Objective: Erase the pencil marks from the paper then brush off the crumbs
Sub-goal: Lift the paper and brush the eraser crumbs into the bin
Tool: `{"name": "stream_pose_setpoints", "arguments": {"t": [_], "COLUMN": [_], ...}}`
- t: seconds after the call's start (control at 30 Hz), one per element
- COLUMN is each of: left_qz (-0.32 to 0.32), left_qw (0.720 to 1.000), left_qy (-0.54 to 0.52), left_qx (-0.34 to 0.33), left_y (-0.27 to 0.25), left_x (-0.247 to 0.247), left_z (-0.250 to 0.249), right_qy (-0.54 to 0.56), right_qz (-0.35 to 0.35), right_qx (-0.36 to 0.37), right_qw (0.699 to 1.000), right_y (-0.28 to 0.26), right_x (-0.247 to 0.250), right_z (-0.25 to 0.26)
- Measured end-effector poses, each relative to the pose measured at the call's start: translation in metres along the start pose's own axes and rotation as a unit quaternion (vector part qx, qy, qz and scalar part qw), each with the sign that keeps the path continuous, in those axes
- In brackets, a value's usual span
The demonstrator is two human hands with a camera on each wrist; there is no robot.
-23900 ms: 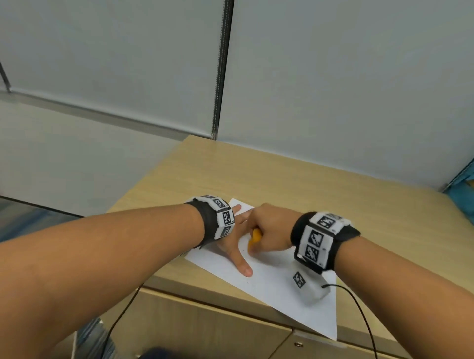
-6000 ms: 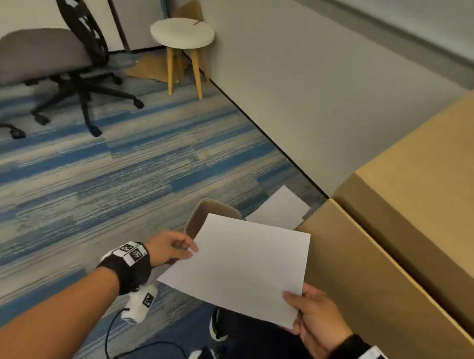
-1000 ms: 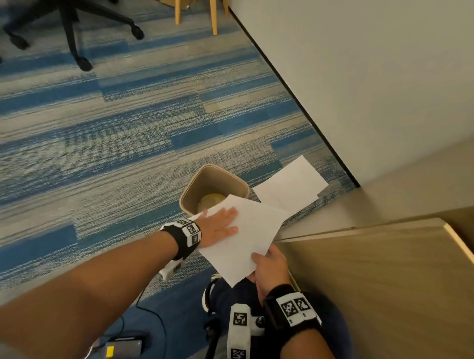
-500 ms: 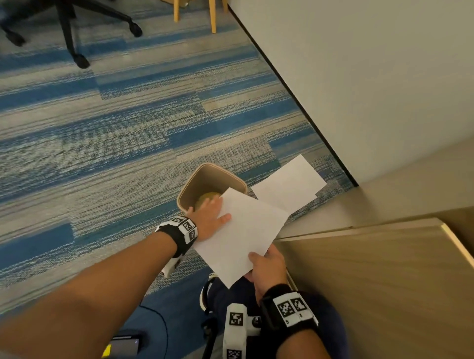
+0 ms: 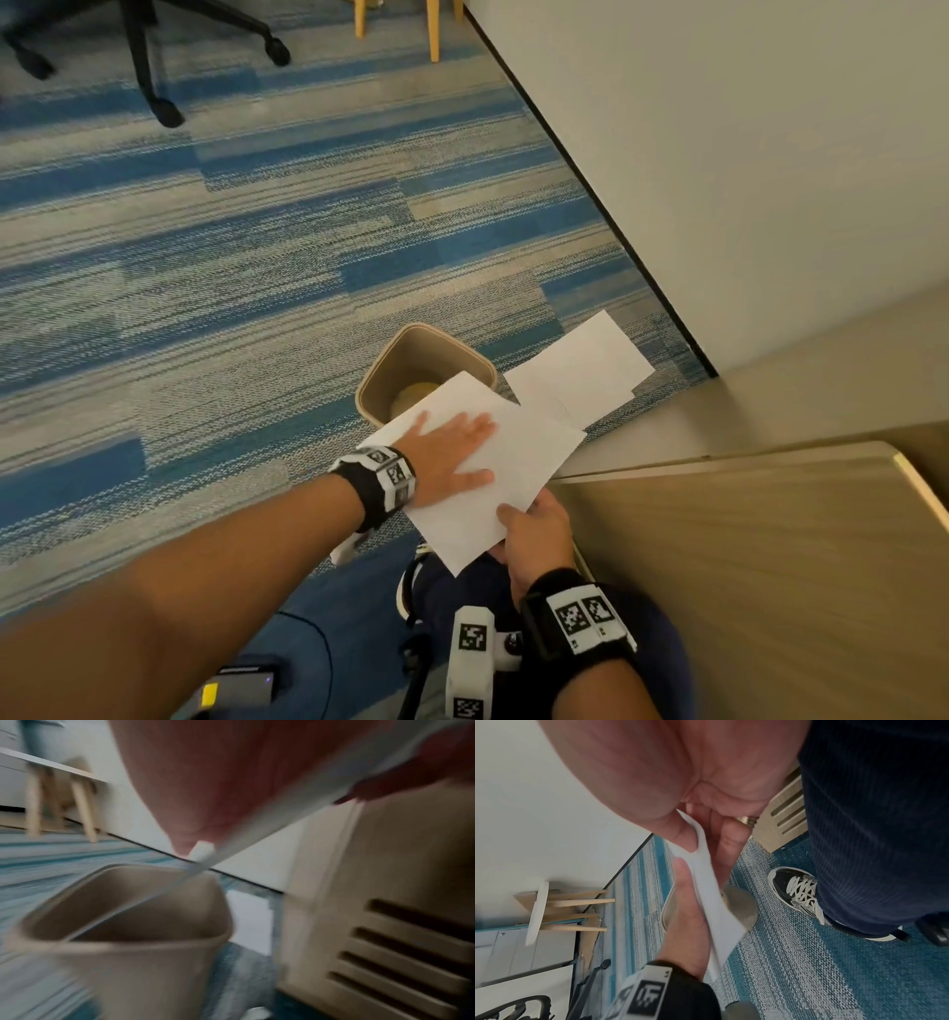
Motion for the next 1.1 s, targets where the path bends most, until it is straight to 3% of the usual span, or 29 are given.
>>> {"name": "stream_pose_setpoints", "arguments": {"t": [0.07, 0.1, 0.17, 0.27, 0.33, 0.37, 0.4, 0.47, 0.53, 0.6, 0.7, 0.77, 0.8, 0.83, 0.87, 0.93, 0.97, 1.0, 1.1], "left_qz": [0.021, 0.019, -0.021, -0.059, -0.045, -0.03, -0.012, 0.033, 0.02, -0.03, -0.104, -0.107, -0.086, -0.053, -0.008, 0.021, 0.002, -0.034, -0.111], "left_qw": [0.981, 0.969, 0.977, 0.994, 0.987, 0.984, 0.986, 0.997, 0.987, 0.974, 0.971, 0.976, 0.985, 0.993, 0.99, 0.95, 0.942, 0.951, 0.985], "left_qy": [-0.05, -0.068, -0.085, -0.094, -0.079, -0.07, -0.062, -0.06, -0.077, -0.105, -0.2, -0.189, -0.148, -0.108, -0.096, -0.152, -0.17, -0.164, -0.113], "left_qx": [0.188, 0.236, 0.194, -0.005, -0.132, -0.162, -0.154, -0.023, 0.139, 0.197, 0.083, -0.009, -0.022, 0.013, 0.098, 0.27, 0.288, 0.259, 0.068], "left_y": [0.002, -0.001, -0.002, -0.022, -0.044, -0.054, -0.059, -0.06, -0.059, -0.06, -0.062, -0.063, -0.06, -0.052, -0.048, -0.05, -0.049, -0.046, -0.046], "left_x": [0.0, 0.004, 0.016, 0.02, 0.005, -0.005, -0.016, -0.031, -0.03, -0.021, -0.014, -0.013, -0.019, -0.029, -0.035, -0.035, -0.031, -0.025, 0.003], "left_z": [0.042, 0.058, 0.057, -0.002, -0.036, -0.041, -0.036, -0.002, 0.04, 0.062, 0.032, -0.003, -0.007, 0.001, 0.017, 0.055, 0.067, 0.068, 0.023], "right_qy": [-0.001, 0.0, 0.002, 0.003, 0.0, -0.002, 0.0, 0.001, -0.007, -0.021, -0.026, -0.008, 0.002, 0.009, 0.011, 0.021, 0.019, 0.014, 0.002], "right_qz": [-0.002, -0.001, -0.001, -0.013, -0.022, -0.024, -0.025, -0.029, -0.032, -0.034, -0.037, -0.036, -0.032, -0.029, -0.025, -0.016, -0.015, -0.015, -0.024], "right_qx": [-0.007, -0.008, -0.005, 0.008, 0.027, 0.034, 0.032, 0.026, 0.031, 0.034, 0.034, 0.034, 0.032, 0.027, 0.022, 0.018, 0.02, 0.024, 0.025], "right_qw": [1.0, 1.0, 1.0, 1.0, 0.999, 0.999, 0.999, 0.999, 0.999, 0.999, 0.998, 0.999, 0.999, 0.999, 0.999, 1.0, 1.0, 1.0, 0.999], "right_y": [-0.002, -0.002, -0.001, 0.0, 0.002, 0.002, 0.002, 0.002, 0.003, 0.003, 0.002, 0.002, 0.001, 0.0, 0.0, -0.004, -0.006, -0.006, -0.008], "right_x": [0.002, 0.003, 0.003, 0.002, 0.002, 0.003, 0.003, 0.004, 0.005, 0.005, 0.005, 0.005, 0.005, 0.004, 0.005, 0.005, 0.005, 0.005, 0.003], "right_z": [0.001, 0.002, 0.003, 0.001, 0.0, 0.0, 0.001, 0.001, 0.0, 0.0, 0.0, 0.001, 0.003, 0.005, 0.006, 0.008, 0.009, 0.011, 0.01]}}
Point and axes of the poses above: each hand's wrist, its own y-axis towards the middle knuckle, its own x-axis out of the back of the hand, z = x × y, the point moved 3 cm from there along y, towards the middle knuckle, and after that the axes turned 9 degrees about y, right-handed, at the moved point
